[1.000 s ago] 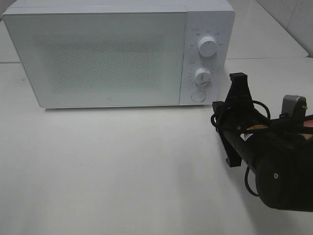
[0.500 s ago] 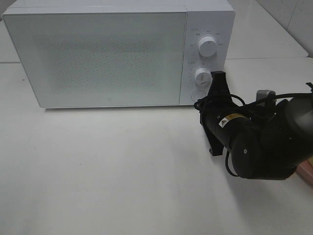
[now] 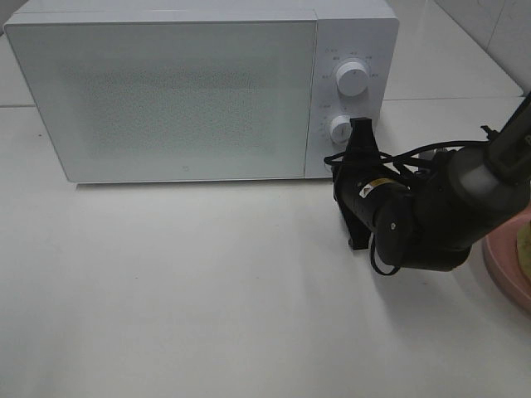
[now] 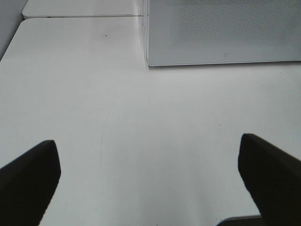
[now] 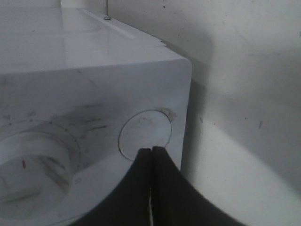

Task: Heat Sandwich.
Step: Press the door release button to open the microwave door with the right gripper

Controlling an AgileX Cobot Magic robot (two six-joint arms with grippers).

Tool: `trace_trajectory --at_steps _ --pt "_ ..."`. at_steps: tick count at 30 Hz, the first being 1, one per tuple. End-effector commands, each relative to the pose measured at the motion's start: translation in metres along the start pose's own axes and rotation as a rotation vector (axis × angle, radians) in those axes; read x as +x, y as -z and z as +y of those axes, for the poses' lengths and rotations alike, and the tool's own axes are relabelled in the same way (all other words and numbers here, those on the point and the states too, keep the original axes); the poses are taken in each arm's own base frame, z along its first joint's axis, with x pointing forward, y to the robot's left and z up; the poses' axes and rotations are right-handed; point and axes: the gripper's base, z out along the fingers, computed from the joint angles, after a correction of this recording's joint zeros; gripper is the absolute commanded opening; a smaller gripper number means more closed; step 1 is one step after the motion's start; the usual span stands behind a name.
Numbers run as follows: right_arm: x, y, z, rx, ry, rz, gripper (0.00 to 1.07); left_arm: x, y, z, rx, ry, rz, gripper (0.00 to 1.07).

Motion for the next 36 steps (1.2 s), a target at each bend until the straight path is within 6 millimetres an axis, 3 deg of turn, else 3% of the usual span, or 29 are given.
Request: trace_trajectory --at_steps 1,11,26,36 --pt "0.003 -0.008 0.005 -0.013 0.014 0.024 0.0 0.002 0.002 -0.001 0.001 -0.001 -0.03 0.97" --pt "0.006 -0.02 0.008 -0.049 0.003 0.007 0.0 0.002 0.002 -0.001 0.001 -0.001 -0.03 0.97" --pt "-0.008 -0.024 0.012 -0.074 0.033 -0.044 0.0 0.002 0.002 -0.001 0.001 -0.001 -0.03 0.97" --pt "-0.005 -0.024 0.01 -0.061 0.052 -0.019 0.0 0.002 0.002 -0.001 0.001 -0.001 -0.03 0.97"
